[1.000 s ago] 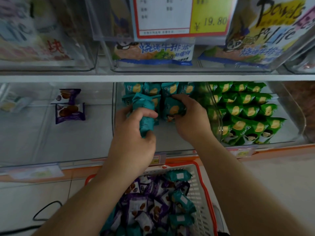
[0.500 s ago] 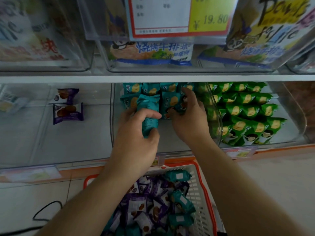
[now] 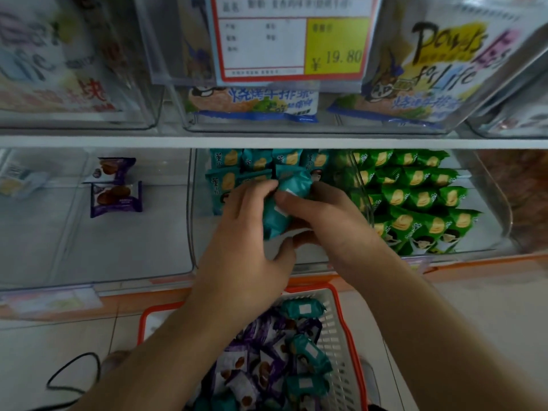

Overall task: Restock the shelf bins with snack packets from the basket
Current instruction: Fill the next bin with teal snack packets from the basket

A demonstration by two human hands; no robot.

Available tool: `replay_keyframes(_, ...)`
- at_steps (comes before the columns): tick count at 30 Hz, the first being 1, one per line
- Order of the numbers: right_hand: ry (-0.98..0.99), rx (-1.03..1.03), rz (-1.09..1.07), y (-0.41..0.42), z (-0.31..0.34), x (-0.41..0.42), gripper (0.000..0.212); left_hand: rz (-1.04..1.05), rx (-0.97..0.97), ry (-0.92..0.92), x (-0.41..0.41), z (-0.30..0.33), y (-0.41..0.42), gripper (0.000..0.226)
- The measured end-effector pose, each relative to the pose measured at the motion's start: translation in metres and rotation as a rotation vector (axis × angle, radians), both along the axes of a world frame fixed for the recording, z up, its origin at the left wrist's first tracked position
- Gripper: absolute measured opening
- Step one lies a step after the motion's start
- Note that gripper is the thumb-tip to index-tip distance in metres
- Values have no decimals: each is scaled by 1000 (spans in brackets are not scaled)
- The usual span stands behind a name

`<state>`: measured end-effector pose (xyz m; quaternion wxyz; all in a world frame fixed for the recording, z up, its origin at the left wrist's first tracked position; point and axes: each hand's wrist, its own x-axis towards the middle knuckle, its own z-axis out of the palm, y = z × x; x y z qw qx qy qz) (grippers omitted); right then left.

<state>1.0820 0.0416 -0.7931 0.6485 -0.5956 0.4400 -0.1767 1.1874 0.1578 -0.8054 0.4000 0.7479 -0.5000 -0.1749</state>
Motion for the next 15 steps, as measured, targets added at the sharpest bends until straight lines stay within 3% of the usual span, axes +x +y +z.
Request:
replay_keyframes(4,-186,119,10,-10,0,-12,36,96,20,219,4,-1,-5,55)
replay_keyframes(8,-210,122,50,-10,-5,-11,34,126,65,254,10,-5,-10,53)
replay_keyframes(13,233,-395,-9,-6,-7,-6,30,131,30,180,2,-4,-10,46)
replay_keyframes(15,258,-459,-74,-5,-9,-3,35,135,22,127,2,-6,-10,46)
